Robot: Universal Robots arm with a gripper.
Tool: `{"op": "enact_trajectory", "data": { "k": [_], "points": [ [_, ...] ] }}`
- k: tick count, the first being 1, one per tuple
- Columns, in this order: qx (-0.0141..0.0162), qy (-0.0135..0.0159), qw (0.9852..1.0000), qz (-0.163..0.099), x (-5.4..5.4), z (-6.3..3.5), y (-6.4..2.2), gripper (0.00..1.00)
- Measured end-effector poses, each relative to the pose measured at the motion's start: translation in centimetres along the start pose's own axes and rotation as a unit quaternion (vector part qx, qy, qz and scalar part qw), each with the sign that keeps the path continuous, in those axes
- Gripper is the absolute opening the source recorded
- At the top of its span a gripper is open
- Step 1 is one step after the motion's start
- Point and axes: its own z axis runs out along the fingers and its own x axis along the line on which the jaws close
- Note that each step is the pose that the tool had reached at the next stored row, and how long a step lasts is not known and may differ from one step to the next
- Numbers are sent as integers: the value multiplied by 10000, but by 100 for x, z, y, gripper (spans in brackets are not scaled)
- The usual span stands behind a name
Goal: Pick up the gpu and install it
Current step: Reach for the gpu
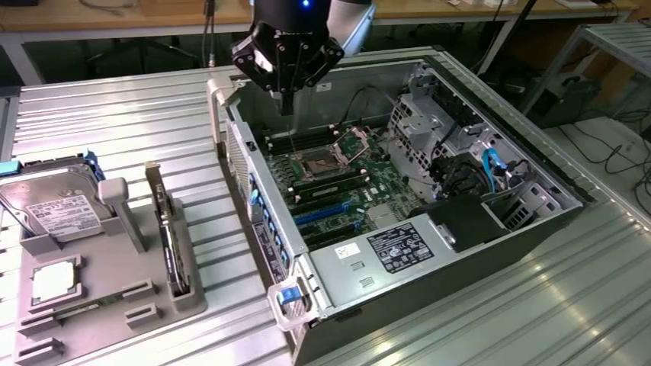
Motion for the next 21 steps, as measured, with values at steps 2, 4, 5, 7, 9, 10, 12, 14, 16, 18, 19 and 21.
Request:
{"op": "enact_trajectory", "data": {
  "k": [2,4,5,7,9,10,12,14,16,18,19,21],
  "points": [
    [0,0,10000,0,16,0,-2,11],
    [0,0,10000,0,37,-1,-4,11],
    [0,0,10000,0,46,-1,-5,11],
    [0,0,10000,0,63,-2,-7,11],
    [0,0,10000,0,94,-3,-10,11],
    [0,0,10000,0,118,-3,-13,11],
    [0,0,10000,0,179,-5,-22,11],
    [0,0,10000,0,206,-6,-25,11],
    [0,0,10000,0,243,-7,-28,11],
    [0,0,10000,0,264,-8,-31,11],
    [0,0,10000,0,274,-8,-32,11],
    [0,0,10000,0,299,-9,-35,11]
  ]
}}
